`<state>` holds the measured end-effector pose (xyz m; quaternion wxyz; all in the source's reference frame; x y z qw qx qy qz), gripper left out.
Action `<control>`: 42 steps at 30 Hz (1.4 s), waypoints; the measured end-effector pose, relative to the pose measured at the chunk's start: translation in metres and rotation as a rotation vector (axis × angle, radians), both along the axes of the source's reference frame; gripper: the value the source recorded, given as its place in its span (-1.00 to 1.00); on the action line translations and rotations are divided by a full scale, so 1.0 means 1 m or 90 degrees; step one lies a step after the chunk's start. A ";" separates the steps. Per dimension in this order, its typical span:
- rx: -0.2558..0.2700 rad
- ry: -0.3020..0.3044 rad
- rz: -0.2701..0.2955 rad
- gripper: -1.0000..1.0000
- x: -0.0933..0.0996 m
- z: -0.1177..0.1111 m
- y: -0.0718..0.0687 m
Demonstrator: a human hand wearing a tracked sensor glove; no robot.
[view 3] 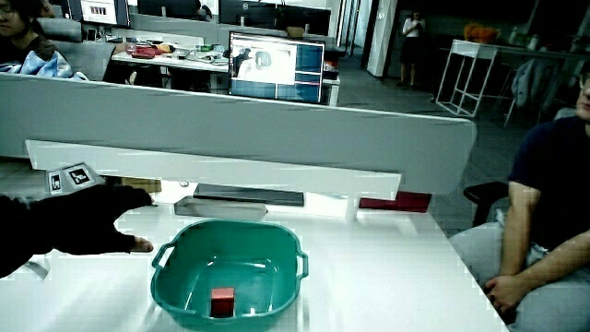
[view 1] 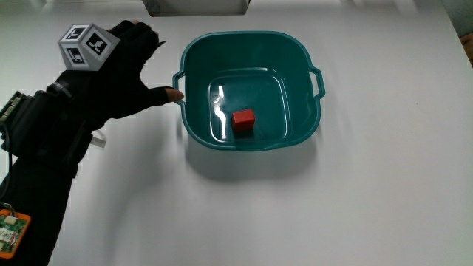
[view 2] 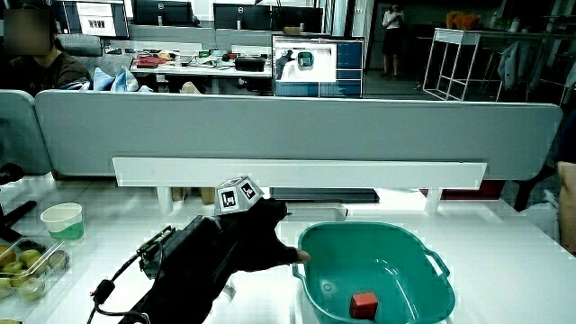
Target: Pick red block
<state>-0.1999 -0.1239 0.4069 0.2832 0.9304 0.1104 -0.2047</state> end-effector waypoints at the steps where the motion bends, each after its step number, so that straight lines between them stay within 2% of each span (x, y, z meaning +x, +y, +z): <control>1: 0.001 0.002 0.000 0.00 0.003 -0.001 0.000; 6: -0.014 0.011 -0.001 0.00 0.016 -0.001 0.001; 7: -0.001 0.015 0.015 0.00 0.018 0.002 0.000; 8: 0.001 0.012 0.015 0.00 0.021 0.002 0.001; 9: -0.018 0.019 0.010 0.00 0.025 0.000 0.002; 13: -0.019 0.025 0.026 0.00 0.036 0.005 0.004; 14: -0.008 0.022 0.031 0.00 0.038 0.007 0.004; 17: -0.035 0.033 0.029 0.00 0.045 0.010 0.004; 19: -0.029 0.058 0.047 0.00 0.050 0.019 0.002; 20: -0.009 0.060 0.062 0.00 0.053 0.024 0.001; 22: -0.027 0.036 0.056 0.00 0.062 0.017 0.005; 23: -0.016 0.056 0.077 0.00 0.063 0.027 0.003; 26: -0.025 0.068 0.083 0.00 0.073 0.036 0.004; 27: -0.058 0.084 0.066 0.00 0.077 0.037 0.006; 28: -0.088 0.064 0.034 0.00 0.083 0.030 0.009; 30: -0.051 0.056 0.090 0.00 0.090 0.042 0.006; 32: -0.070 0.046 0.091 0.00 0.099 0.046 0.007; 33: -0.082 0.030 0.077 0.00 0.103 0.044 0.009; 34: -0.070 0.018 0.083 0.00 0.107 0.049 0.009; 35: -0.065 -0.008 0.097 0.00 0.111 0.042 0.012; 37: -0.086 0.000 0.093 0.00 0.116 0.056 0.013; 38: -0.086 -0.029 0.093 0.00 0.120 0.046 0.016; 42: -0.121 -0.044 0.092 0.00 0.127 0.056 0.018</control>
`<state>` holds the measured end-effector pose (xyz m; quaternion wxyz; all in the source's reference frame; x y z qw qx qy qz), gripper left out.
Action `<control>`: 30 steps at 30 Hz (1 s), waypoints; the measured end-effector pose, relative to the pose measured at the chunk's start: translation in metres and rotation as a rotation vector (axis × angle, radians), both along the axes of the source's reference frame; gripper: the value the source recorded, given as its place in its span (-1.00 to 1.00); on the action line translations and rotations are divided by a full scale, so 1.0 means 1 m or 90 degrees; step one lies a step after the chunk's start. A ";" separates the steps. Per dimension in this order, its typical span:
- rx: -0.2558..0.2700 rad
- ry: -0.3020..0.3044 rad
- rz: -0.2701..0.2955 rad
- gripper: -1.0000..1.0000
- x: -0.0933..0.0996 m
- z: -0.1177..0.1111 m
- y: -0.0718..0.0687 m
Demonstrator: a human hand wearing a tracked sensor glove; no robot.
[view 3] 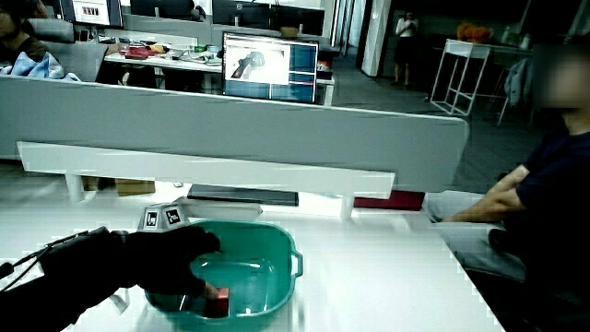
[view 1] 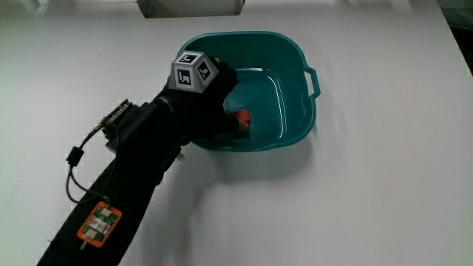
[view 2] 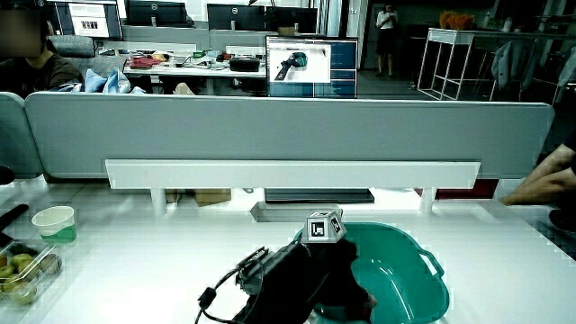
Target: Pick red block
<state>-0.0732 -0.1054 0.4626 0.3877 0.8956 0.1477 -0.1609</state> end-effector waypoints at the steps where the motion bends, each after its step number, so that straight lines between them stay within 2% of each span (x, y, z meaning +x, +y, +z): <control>1: -0.009 -0.001 -0.004 0.00 0.002 0.002 0.000; 13: -0.042 -0.048 0.014 0.00 0.018 0.022 0.004; 22: -0.041 -0.071 0.033 0.00 0.023 0.031 0.008; 30: -0.045 -0.071 0.029 0.20 0.023 0.033 0.009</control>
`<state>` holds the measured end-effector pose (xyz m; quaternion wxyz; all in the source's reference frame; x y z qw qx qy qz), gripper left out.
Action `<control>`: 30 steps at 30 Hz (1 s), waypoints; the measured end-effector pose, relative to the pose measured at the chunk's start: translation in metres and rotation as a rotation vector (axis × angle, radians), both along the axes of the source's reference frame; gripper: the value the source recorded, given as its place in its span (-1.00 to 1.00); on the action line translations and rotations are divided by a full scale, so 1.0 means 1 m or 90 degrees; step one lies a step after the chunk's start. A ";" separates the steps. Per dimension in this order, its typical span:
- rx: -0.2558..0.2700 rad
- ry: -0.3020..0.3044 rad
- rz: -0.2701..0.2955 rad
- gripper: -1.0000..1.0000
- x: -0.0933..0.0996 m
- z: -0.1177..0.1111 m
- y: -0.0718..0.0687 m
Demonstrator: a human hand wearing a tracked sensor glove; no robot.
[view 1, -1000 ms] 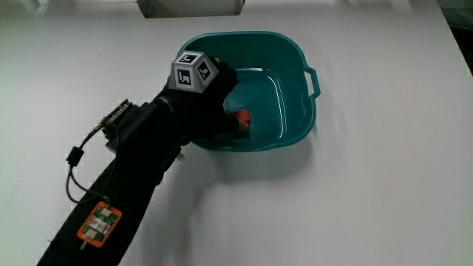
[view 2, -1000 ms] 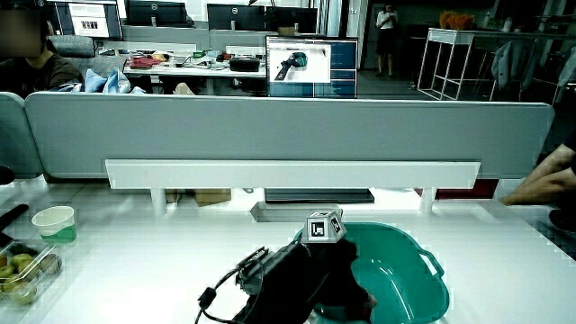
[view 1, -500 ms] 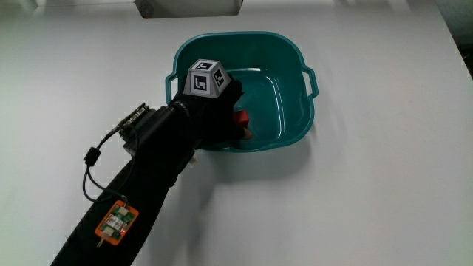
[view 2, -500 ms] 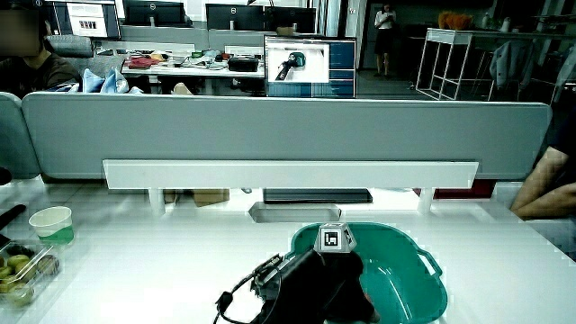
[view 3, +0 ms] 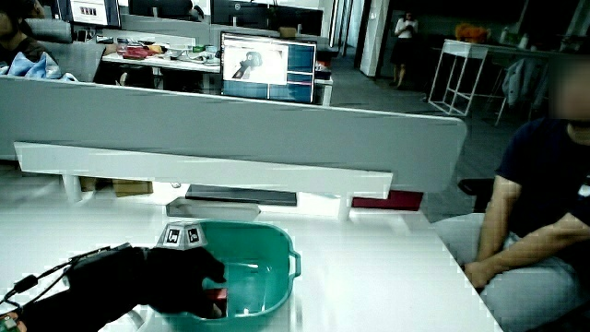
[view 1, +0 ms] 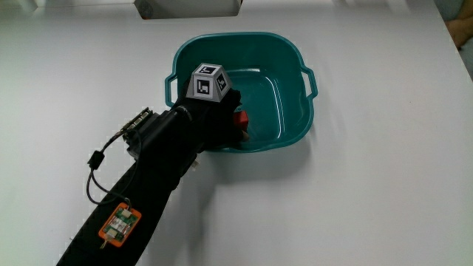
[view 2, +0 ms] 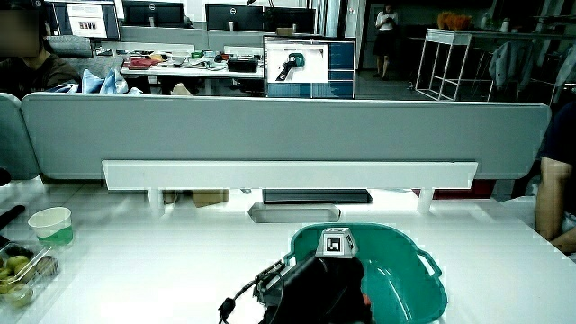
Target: Pick red block
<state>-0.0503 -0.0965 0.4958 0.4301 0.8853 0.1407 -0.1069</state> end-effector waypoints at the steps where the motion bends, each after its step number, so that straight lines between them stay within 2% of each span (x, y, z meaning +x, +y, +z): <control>1: 0.001 0.000 -0.003 0.22 0.000 -0.001 0.000; 4: 0.009 0.007 0.000 0.30 0.001 -0.002 0.001; 6: 0.027 0.023 -0.007 0.35 0.001 0.001 0.001; 12: 0.033 0.036 -0.017 0.50 -0.001 0.000 0.002; 15: 0.049 0.037 -0.019 0.57 -0.001 -0.001 0.002; 20: 0.050 0.043 -0.026 0.70 -0.002 0.000 0.002; 30: 0.071 0.047 -0.013 0.95 0.002 -0.001 0.003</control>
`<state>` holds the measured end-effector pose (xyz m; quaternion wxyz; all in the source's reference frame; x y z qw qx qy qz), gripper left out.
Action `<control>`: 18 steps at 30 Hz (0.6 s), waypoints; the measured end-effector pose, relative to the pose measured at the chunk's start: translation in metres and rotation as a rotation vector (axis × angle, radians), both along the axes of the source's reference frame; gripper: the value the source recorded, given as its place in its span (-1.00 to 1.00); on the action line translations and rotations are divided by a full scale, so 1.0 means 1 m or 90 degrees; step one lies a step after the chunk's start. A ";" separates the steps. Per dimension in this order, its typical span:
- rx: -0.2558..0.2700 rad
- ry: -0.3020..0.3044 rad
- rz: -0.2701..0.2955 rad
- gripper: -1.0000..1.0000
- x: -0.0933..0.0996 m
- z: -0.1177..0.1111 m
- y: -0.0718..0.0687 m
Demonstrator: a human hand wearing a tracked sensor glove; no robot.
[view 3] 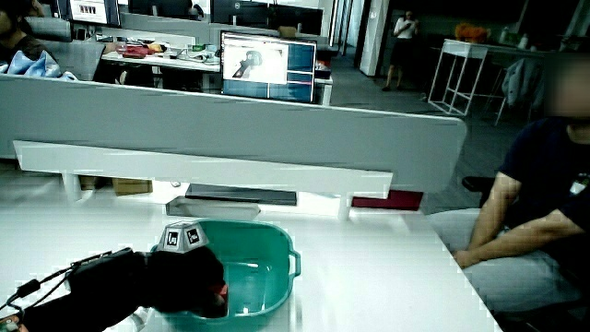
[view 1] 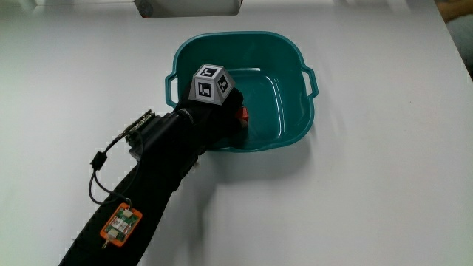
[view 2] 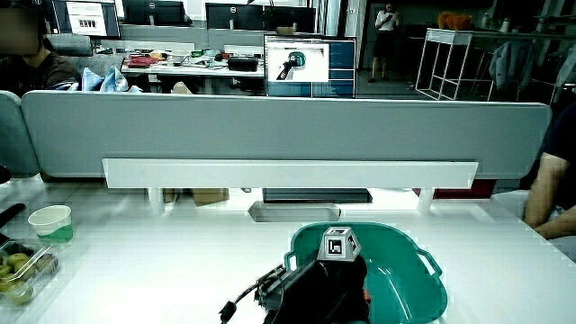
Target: Pick red block
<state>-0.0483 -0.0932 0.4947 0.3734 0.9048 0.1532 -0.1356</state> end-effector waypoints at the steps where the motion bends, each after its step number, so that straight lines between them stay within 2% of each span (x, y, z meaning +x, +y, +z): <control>1: 0.010 0.001 0.001 0.98 0.001 -0.003 0.001; 2: 0.005 0.000 0.001 1.00 0.001 -0.004 0.000; 10: 0.045 0.012 0.008 1.00 0.002 -0.021 -0.002; 18: 0.100 0.033 0.024 1.00 0.000 -0.061 -0.006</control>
